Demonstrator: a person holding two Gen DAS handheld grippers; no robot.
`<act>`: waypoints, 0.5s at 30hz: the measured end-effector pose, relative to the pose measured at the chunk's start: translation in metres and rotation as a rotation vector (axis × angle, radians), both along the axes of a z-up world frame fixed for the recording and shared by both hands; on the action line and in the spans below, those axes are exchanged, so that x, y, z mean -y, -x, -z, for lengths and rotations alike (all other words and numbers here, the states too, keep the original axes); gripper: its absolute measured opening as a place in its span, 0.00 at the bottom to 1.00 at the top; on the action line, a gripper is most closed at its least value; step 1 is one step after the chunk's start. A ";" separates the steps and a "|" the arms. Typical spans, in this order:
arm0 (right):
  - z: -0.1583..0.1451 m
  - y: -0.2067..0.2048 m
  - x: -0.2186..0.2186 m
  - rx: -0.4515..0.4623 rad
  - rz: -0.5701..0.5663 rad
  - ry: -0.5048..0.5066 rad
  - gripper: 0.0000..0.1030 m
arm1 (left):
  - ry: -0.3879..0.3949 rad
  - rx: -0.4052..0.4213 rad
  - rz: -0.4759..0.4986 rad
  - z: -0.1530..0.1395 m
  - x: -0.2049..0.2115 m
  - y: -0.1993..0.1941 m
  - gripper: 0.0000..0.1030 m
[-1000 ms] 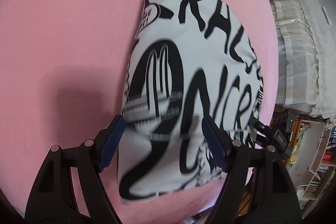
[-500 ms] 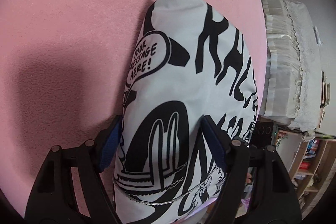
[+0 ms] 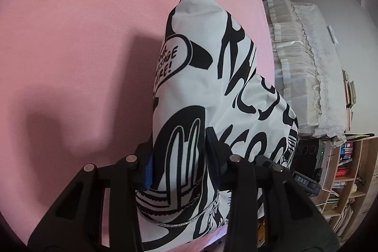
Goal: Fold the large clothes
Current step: 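Grasp the folded bundle with both tools and lift it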
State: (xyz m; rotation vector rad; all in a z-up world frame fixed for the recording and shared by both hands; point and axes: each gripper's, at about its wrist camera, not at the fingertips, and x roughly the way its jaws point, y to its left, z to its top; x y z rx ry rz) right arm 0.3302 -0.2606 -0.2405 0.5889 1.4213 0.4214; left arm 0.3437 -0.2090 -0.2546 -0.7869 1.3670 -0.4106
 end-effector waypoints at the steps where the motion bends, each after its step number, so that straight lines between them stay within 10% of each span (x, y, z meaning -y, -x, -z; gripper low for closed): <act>1: -0.008 0.003 -0.021 -0.006 -0.017 0.009 0.27 | -0.007 0.014 -0.004 -0.008 -0.016 0.006 0.32; 15: -0.004 0.000 -0.392 -0.012 -0.222 -0.160 0.27 | -0.361 0.093 -0.178 -0.141 -0.371 0.019 0.32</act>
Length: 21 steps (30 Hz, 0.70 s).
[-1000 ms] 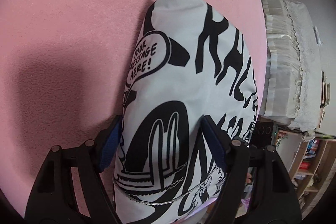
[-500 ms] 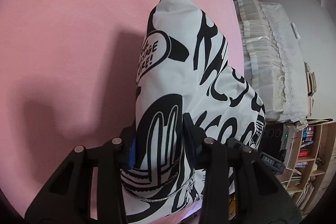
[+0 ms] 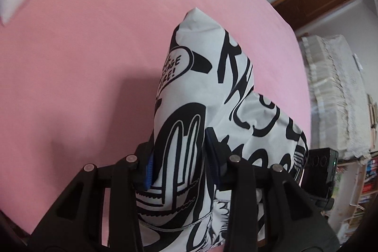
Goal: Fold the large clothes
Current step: 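Grasp the folded bundle with both tools and lift it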
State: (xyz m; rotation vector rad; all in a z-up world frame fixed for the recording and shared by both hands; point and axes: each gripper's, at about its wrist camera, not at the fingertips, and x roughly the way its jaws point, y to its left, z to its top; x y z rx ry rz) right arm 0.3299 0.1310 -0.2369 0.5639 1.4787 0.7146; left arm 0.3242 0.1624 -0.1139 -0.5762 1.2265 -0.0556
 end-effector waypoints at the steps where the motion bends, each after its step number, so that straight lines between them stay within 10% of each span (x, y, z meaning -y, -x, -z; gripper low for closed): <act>1: 0.003 -0.005 -0.035 -0.004 -0.002 -0.029 0.27 | -0.032 0.008 -0.004 -0.008 -0.020 -0.006 0.32; 9: 0.031 -0.060 -0.180 0.019 0.065 -0.184 0.27 | -0.208 0.120 -0.065 -0.044 -0.166 -0.055 0.32; 17: 0.117 -0.114 -0.228 0.093 0.086 -0.043 0.27 | -0.155 0.043 -0.192 0.085 -0.232 -0.067 0.34; 21: 0.133 -0.116 -0.201 0.088 0.133 -0.026 0.45 | -0.245 0.059 -0.235 0.108 -0.244 -0.066 0.38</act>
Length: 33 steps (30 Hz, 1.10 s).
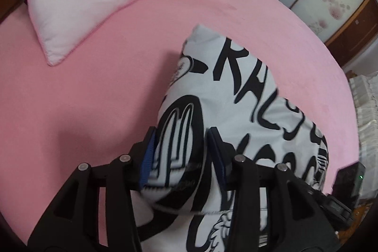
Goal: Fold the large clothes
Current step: 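Grasp the folded bundle with both tools and lift it, then place the bundle beside the white pillow and open both tools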
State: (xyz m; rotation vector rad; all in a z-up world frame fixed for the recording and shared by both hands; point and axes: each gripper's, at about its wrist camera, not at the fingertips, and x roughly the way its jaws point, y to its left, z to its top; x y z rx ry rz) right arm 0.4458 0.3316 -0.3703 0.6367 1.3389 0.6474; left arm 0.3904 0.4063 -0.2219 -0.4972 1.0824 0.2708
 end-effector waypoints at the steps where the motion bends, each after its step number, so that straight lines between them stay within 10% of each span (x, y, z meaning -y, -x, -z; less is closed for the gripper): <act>1: -0.002 0.006 0.011 -0.001 0.007 -0.001 0.56 | -0.010 0.032 -0.012 -0.005 -0.001 0.005 0.38; 7: -0.041 0.107 0.152 -0.004 0.066 0.057 0.72 | -0.074 0.305 -0.098 -0.076 0.046 0.072 0.42; 13: -0.082 0.254 0.261 -0.018 0.170 0.211 0.89 | -0.248 0.301 -0.211 -0.121 0.127 0.152 0.44; 17: -0.102 0.320 0.314 -0.022 0.199 0.297 1.00 | -0.157 0.196 -0.199 -0.114 0.197 0.212 0.45; 20: -0.119 0.361 0.350 -0.016 0.159 0.365 1.00 | -0.082 0.135 -0.068 -0.107 0.258 0.247 0.45; 33: -0.226 0.540 0.570 0.026 0.221 0.583 1.00 | -0.178 -0.051 0.464 -0.172 0.594 0.402 0.47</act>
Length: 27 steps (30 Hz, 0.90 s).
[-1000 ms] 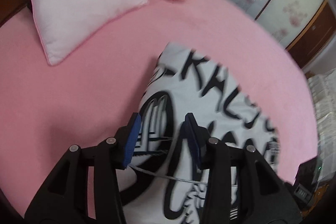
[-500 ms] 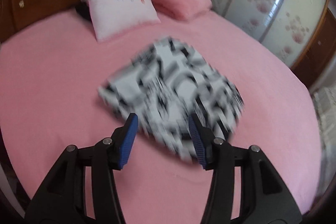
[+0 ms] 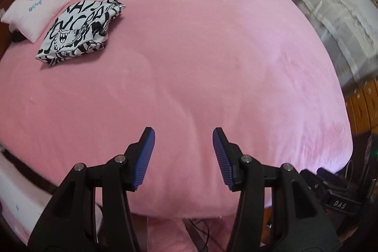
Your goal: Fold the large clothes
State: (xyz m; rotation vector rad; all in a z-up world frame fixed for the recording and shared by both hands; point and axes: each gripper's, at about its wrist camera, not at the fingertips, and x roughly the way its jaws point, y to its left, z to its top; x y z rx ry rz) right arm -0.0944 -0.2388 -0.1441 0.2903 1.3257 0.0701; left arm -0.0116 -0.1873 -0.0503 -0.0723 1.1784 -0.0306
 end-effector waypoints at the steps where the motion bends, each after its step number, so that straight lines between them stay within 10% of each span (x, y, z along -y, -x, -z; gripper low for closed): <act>1: -0.006 0.004 0.004 -0.002 -0.002 0.014 1.00 | -0.021 -0.008 -0.003 -0.008 0.016 0.011 0.47; 8: -0.074 0.040 0.040 0.033 0.061 0.010 1.00 | -0.003 -0.045 0.007 -0.065 0.093 0.077 0.52; 15: -0.123 0.039 -0.012 0.089 -0.028 -0.012 1.00 | 0.005 0.026 -0.035 -0.129 0.114 0.104 0.59; 20: -0.167 0.051 -0.034 0.223 -0.150 0.071 1.00 | 0.031 0.080 -0.044 -0.154 0.110 0.101 0.82; 27: -0.158 0.050 -0.040 0.148 -0.169 0.167 1.00 | 0.056 0.062 -0.062 -0.152 0.112 0.109 0.83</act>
